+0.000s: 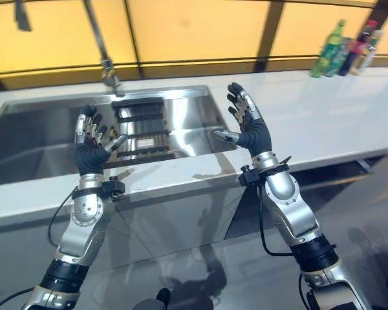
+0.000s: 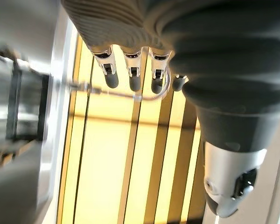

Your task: Pick up plates and place into dishwasher.

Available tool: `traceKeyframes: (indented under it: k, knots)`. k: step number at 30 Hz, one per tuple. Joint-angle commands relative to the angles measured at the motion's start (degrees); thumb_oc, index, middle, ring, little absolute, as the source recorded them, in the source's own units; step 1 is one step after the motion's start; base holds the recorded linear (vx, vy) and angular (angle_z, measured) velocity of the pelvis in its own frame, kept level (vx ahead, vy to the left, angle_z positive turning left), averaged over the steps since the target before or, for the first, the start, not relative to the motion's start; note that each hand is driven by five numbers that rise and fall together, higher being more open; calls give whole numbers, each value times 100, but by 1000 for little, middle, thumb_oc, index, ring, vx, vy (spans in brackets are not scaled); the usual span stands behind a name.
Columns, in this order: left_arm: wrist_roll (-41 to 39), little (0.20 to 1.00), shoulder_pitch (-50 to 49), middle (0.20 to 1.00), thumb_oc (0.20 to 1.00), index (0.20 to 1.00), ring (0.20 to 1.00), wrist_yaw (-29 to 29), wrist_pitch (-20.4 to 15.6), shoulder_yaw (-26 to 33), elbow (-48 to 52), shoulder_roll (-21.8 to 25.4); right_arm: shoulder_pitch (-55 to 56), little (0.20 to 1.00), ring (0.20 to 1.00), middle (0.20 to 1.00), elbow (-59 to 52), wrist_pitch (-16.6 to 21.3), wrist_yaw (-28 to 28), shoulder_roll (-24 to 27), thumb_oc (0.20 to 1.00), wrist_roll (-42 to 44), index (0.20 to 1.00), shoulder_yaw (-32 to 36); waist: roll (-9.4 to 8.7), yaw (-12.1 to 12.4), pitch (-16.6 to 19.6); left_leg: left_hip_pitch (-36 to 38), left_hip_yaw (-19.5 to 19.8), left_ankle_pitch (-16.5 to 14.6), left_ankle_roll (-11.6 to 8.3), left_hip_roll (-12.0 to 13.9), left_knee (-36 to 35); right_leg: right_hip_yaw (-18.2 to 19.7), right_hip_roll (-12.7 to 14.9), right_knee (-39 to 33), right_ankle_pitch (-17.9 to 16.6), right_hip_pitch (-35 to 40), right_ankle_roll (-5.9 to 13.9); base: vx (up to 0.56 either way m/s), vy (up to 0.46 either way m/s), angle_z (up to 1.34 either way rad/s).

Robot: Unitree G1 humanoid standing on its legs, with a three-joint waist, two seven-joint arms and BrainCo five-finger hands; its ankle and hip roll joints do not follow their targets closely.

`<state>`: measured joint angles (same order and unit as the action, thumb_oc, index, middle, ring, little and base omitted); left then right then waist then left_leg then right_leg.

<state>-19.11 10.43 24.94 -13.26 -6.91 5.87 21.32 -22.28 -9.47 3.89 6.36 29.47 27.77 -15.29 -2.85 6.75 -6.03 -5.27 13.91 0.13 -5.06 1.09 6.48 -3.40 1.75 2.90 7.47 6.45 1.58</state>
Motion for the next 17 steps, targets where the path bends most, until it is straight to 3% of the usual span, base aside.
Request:
traceKeyframes:
  k: [1,2,4,8,12,17]
  knots:
    - [-198,1000,146,1000,1000,1000,1000,-243,-256,235,265,208,-130,1000,1000,1000,-232,276,264,-172,1000,-58,1000,70,-138,-64,77,-13,-777,-257,-83,479,624,-212,350,-178,-486,-209,181,10,16,88]
    - [-207,1000,259,1000,1000,1000,1000,-307,-273,85,136,139,-21,1000,1000,1000,-213,283,330,-131,1000,-117,1000,157,-105,-234,74,-58,-1187,-2,-148,718,708,-397,343,-150,-490,-183,163,-44,70,141]
    - [-200,1000,507,1000,1000,1000,1000,-253,-371,-111,-68,17,111,1000,1000,1000,-77,442,303,-87,1000,-144,1000,298,-70,-491,89,17,-1737,74,-189,942,536,-722,409,-128,-484,-187,187,-51,123,168]
    - [-160,1000,639,1000,1000,1000,1000,-71,-393,-86,-199,-42,83,1000,1000,1000,14,397,119,-63,1000,-3,1000,443,42,-670,147,369,-1677,40,-277,949,177,-746,565,-199,-528,-195,282,16,136,96]
    - [-115,1000,699,1000,1000,1000,1000,-64,-329,-24,-292,-6,16,1000,1000,1000,14,386,51,-170,1000,-8,1000,406,112,-743,231,710,-1814,-134,-295,922,-188,-740,770,-463,-757,-157,463,31,117,-13]
    - [-155,1000,763,1000,1000,1000,1000,-234,-180,-10,-304,68,108,1000,1000,1000,-85,319,142,-273,1000,-51,1000,457,179,-802,318,953,-1908,-169,-211,845,-601,-722,873,-366,-749,-196,606,25,78,-34]
